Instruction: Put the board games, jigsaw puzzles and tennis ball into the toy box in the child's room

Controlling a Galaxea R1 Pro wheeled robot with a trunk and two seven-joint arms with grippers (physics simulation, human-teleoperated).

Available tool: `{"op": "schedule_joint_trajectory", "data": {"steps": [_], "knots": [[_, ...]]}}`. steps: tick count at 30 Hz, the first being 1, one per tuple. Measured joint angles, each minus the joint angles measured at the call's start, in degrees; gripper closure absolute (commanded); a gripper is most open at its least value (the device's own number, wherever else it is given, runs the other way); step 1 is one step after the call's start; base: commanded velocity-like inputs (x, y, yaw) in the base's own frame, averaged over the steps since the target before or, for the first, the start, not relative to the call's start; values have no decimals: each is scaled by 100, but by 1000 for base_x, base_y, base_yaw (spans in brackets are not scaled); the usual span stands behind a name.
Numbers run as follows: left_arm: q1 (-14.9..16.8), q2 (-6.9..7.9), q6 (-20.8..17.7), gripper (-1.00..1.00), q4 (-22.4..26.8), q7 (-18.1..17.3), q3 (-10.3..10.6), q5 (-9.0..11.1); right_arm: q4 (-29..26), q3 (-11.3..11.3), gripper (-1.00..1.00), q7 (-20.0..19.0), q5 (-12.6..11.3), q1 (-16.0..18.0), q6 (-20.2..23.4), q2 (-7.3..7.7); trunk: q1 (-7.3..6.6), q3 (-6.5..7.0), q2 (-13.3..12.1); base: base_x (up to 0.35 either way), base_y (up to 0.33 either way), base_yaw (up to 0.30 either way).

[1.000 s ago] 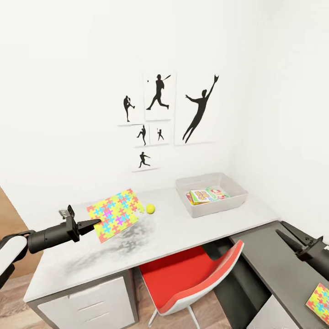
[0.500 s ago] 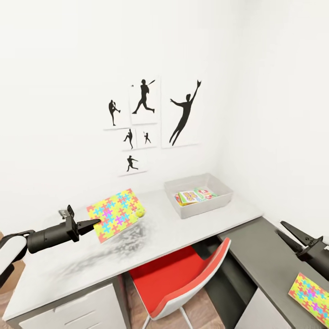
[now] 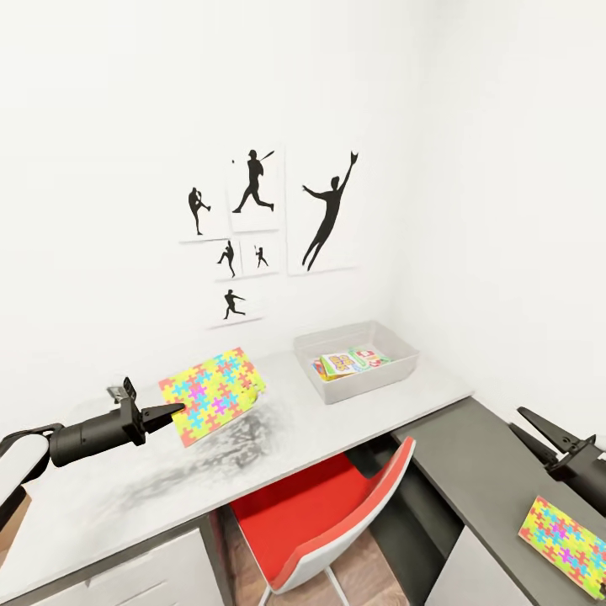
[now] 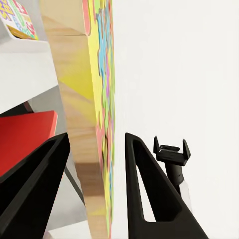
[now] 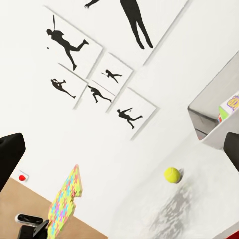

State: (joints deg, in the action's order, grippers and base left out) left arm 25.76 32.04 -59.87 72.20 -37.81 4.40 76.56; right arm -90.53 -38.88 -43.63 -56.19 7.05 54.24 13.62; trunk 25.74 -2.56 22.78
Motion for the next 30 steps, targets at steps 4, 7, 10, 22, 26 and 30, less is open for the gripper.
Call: {"op": "schedule_joint_trajectory", "data": {"steps": [4, 7, 10, 22, 26, 30], "knots": [[1, 0, 0, 100, -1, -1, 6, 0, 0, 1, -100, -1, -8, -1, 14, 5, 0, 4, 0, 0, 0, -77], [1, -1, -1, 100, -1, -1, 1, 0, 0, 1, -100, -1, -9, -1, 16, 8, 0, 19, 0, 18, 0, -201], [0, -1, -1, 100, -1, -1, -19, -5, -1, 1, -100, -1, -10, -1, 17, 9, -2, 36, 1, 198, -19, -225], [-9, -9, 0, 100, 9, -1, -18, -16, 0, -13, -100, -5, 1, 0, -31, -10, -1, 74, 1, 143, -42, -120], [-8, -9, 0, 100, 8, -1, -24, -19, 0, -10, -100, -2, -6, -1, 3, 2, -3, 74, 1, 294, 0, -55], [-8, -9, 1, 100, 4, -1, -25, -22, 0, -8, -100, -1, -9, -1, 21, 9, -3, 74, 1, 330, 0, -239]]}}
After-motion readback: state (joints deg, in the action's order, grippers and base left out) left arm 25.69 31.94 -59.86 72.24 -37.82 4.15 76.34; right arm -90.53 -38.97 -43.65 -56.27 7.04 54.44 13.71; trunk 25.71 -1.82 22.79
